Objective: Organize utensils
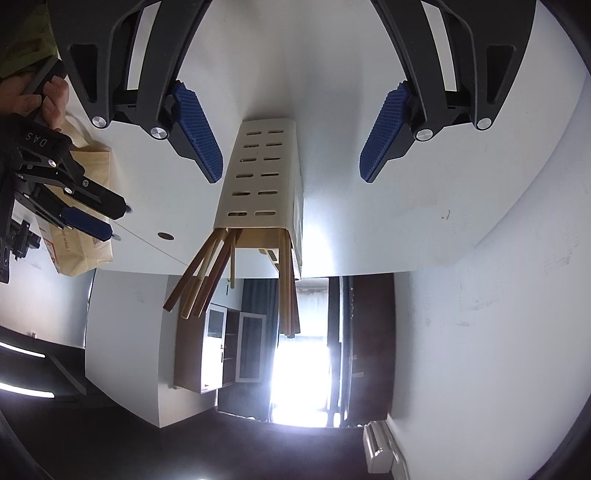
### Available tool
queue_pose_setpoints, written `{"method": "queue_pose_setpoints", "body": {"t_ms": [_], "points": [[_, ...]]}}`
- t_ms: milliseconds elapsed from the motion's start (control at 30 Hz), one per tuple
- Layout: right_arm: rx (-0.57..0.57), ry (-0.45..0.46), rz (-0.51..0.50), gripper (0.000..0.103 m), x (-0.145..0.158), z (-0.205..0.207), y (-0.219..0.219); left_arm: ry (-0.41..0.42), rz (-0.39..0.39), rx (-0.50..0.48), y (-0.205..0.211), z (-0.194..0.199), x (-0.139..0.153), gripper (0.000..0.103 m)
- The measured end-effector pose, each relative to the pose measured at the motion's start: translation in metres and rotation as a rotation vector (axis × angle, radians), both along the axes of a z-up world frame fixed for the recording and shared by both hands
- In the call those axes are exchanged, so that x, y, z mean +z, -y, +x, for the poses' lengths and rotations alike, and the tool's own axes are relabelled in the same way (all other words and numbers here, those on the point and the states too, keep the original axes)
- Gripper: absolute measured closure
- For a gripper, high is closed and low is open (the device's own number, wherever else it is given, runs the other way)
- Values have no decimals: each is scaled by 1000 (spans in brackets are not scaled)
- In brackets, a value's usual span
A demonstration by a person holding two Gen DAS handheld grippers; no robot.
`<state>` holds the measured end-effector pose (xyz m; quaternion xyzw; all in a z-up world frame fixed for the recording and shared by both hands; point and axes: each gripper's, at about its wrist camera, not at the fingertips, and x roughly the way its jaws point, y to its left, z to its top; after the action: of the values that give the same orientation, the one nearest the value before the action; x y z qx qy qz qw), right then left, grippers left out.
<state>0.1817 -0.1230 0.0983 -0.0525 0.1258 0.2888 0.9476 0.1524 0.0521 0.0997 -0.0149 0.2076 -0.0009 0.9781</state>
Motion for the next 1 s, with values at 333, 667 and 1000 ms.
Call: {"method": "queue_pose_setpoints", "body": {"t_ms": [333,667,1000], "points": [[25,-36,21,33,-14,-10,11,14,-20,6,-9,-20,-10,17],[53,-30,-2,27,-23,-12,7,33,-38,17,-14,-31,-20,10],[65,-66,-1,13,-30,-7,6,22,-5,0,-5,-35,-26,6]]}}
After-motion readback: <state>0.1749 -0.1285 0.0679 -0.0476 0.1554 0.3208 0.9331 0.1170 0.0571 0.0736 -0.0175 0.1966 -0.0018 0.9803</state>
